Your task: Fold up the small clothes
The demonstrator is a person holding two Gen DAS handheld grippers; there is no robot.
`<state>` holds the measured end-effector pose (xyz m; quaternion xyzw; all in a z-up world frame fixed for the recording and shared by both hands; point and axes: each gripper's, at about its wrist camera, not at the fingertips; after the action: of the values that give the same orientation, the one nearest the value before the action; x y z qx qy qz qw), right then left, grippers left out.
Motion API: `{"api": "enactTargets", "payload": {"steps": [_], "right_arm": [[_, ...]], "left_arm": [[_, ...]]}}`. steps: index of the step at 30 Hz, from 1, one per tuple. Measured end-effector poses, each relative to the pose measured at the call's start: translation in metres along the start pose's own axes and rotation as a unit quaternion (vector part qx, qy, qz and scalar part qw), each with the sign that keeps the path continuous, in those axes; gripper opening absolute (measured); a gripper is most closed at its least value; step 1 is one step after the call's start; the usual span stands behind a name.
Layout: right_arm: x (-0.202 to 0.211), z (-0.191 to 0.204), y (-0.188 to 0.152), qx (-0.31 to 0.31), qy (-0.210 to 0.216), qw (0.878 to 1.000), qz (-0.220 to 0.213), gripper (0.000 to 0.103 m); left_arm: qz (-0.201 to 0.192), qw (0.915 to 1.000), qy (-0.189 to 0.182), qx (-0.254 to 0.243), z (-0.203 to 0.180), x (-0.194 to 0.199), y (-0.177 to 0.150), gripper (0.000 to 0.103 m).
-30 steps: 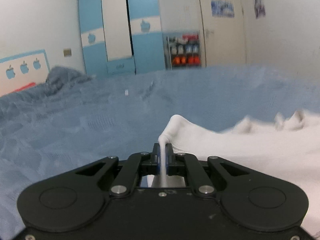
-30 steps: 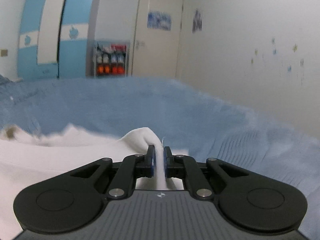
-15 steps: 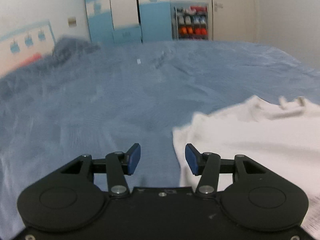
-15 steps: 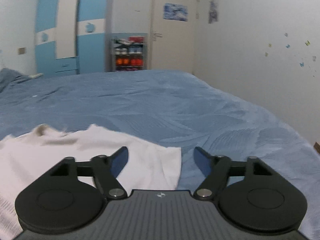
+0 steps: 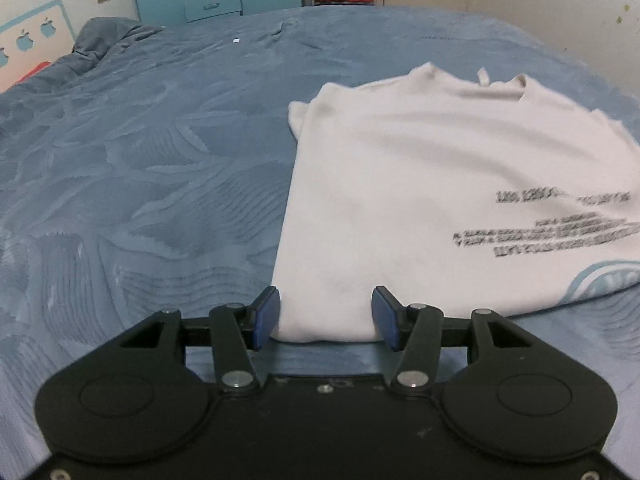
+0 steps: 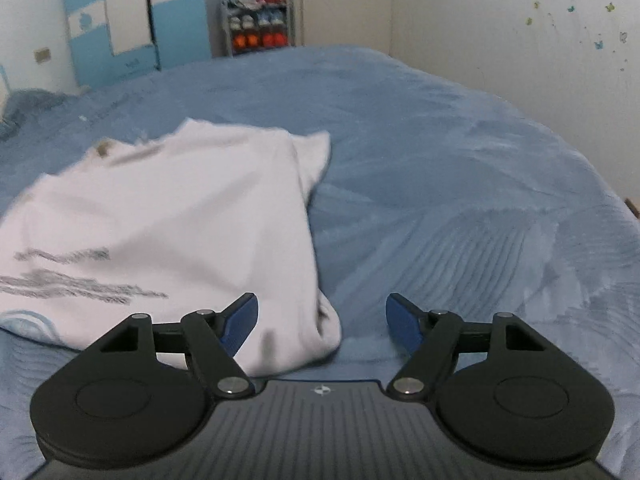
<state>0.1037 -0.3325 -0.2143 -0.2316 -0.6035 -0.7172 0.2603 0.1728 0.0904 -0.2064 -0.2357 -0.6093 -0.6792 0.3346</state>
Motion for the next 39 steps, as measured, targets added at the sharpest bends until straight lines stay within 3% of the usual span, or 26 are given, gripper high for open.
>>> {"api": "enactTargets", "payload": {"steps": [4, 7, 10, 16, 19, 21, 22, 23, 24, 26, 27, 28, 31, 33, 39], "right_arm": [[-0.022, 0.008, -0.016, -0.001, -0.021, 1.000, 0.021, 0.093], [-0.027, 0.012, -0.021, -0.002, -0.029, 1.000, 0.004, 0.097], [-0.031, 0.011, -0.021, -0.014, -0.029, 0.999, -0.008, 0.097], [-0.034, 0.009, -0.015, -0.028, -0.032, 0.999, -0.010, 0.087], [-0.036, 0.011, -0.014, -0.028, -0.036, 0.999, -0.017, 0.067], [-0.036, 0.013, -0.014, -0.018, -0.033, 0.999, -0.022, 0.039], [-0.034, 0.015, -0.014, -0.014, -0.033, 0.999, -0.023, 0.037], [-0.034, 0.018, -0.014, -0.007, -0.036, 0.999, -0.023, 0.033], [-0.033, 0.020, -0.014, 0.002, -0.039, 0.999, -0.022, 0.023], [-0.028, 0.022, -0.013, 0.009, -0.036, 0.999, -0.027, 0.014], [-0.025, 0.022, -0.012, 0.009, -0.032, 0.999, -0.031, 0.010], [-0.022, 0.022, -0.012, 0.009, -0.022, 0.999, -0.035, 0.010], [-0.012, 0.029, -0.011, 0.023, -0.021, 0.998, -0.047, 0.009], [-0.002, 0.032, -0.007, 0.020, -0.018, 0.998, -0.053, 0.009], [0.036, 0.016, 0.025, -0.048, 0.029, 0.996, -0.068, 0.009]], "left_arm": [[0.000, 0.9999, 0.011, 0.012, -0.005, -0.011, -0.003, 0.059], [-0.002, 0.9997, 0.011, 0.021, -0.005, -0.013, -0.003, 0.062], [-0.002, 0.9996, 0.000, 0.029, -0.002, -0.018, -0.001, 0.062], [-0.004, 0.9990, -0.013, 0.043, 0.002, -0.022, 0.000, 0.063], [-0.006, 0.9991, -0.010, 0.042, 0.001, -0.021, 0.000, 0.063], [-0.008, 0.9991, -0.007, 0.041, 0.000, -0.021, -0.001, 0.063], [-0.008, 0.9991, -0.006, 0.042, -0.001, -0.020, -0.002, 0.063], [-0.007, 0.9991, -0.005, 0.043, -0.001, -0.021, -0.001, 0.061], [-0.006, 0.9990, -0.008, 0.043, -0.001, -0.020, -0.001, 0.055], [-0.009, 0.9990, -0.010, 0.042, -0.003, -0.017, 0.001, 0.043], [-0.012, 0.9991, -0.014, 0.038, -0.004, -0.014, 0.001, 0.019], [-0.018, 0.9990, -0.017, 0.037, -0.005, -0.011, 0.002, 0.013], [-0.045, 0.9985, -0.006, 0.030, -0.006, 0.001, 0.007, 0.009], [-0.061, 0.9967, -0.017, 0.051, 0.003, 0.010, 0.016, 0.009], [-0.108, 0.9918, -0.032, 0.062, 0.024, 0.054, 0.034, 0.005]]}}
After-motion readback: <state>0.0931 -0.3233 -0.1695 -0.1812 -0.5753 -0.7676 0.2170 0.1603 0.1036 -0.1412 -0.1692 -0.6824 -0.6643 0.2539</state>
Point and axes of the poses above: each gripper's, at about its wrist camera, not at the fingertips, and x roughly against the way its jaws point, z to its left, y to its top, and after that the axes turned 7 degrees about y, right-handed
